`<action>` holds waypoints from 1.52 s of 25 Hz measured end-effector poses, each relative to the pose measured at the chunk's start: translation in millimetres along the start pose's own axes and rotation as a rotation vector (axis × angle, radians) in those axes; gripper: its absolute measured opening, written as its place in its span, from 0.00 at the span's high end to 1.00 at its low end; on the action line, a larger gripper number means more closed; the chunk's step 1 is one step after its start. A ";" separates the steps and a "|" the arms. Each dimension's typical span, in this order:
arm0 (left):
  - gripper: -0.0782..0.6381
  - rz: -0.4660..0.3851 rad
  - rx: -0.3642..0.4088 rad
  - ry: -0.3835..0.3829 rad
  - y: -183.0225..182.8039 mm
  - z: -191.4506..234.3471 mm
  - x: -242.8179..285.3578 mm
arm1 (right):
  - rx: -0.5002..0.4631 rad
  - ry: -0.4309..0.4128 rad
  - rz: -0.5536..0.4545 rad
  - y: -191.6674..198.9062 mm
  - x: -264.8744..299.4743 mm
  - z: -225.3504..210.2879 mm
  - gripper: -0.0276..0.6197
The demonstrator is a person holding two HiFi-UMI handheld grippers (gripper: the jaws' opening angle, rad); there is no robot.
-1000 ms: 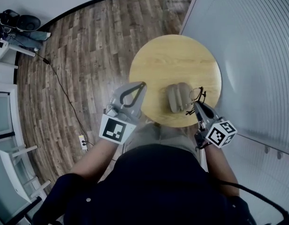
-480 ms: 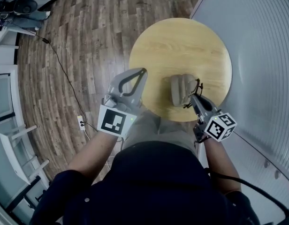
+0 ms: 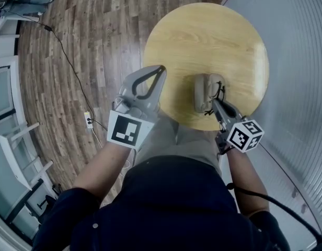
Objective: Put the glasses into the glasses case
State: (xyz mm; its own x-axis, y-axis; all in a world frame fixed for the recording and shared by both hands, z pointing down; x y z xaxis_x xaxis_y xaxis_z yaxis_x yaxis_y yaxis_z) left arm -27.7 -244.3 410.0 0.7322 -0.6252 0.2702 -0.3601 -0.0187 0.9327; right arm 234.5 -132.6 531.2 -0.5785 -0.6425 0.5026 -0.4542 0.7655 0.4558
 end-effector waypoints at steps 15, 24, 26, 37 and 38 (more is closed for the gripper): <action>0.88 0.088 -0.076 -0.017 44.9 -9.1 7.9 | 0.028 0.027 0.143 9.8 39.2 -33.4 0.92; 0.88 0.096 -0.110 -0.008 55.5 -9.6 18.0 | 0.036 0.052 0.208 12.0 58.3 -42.7 0.92; 0.88 0.103 -0.116 -0.012 59.8 -10.6 17.0 | 0.037 0.050 0.223 13.8 61.7 -44.7 0.92; 0.88 0.120 -0.131 -0.018 66.5 -5.3 18.8 | 0.055 0.075 0.286 15.8 77.2 -53.4 0.92; 0.88 0.122 -0.129 -0.017 67.1 -5.3 18.5 | 0.057 0.078 0.290 16.3 77.6 -54.3 0.92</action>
State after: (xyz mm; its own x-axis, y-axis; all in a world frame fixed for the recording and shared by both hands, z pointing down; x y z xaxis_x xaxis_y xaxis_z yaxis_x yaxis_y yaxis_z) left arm -35.3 -253.0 478.9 0.6770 -0.6300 0.3805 -0.3678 0.1583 0.9163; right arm 218.9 -171.9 617.5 -0.6366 -0.3956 0.6619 -0.3158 0.9168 0.2443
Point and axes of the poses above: the fingertips, and each gripper's own axes: x forward along the fingers, z to its left, y out of its underside, the point moved 9 cm from there along -x, backward along the fingers, and after that the axes turned 9 degrees about x, right-handed, at the moved point
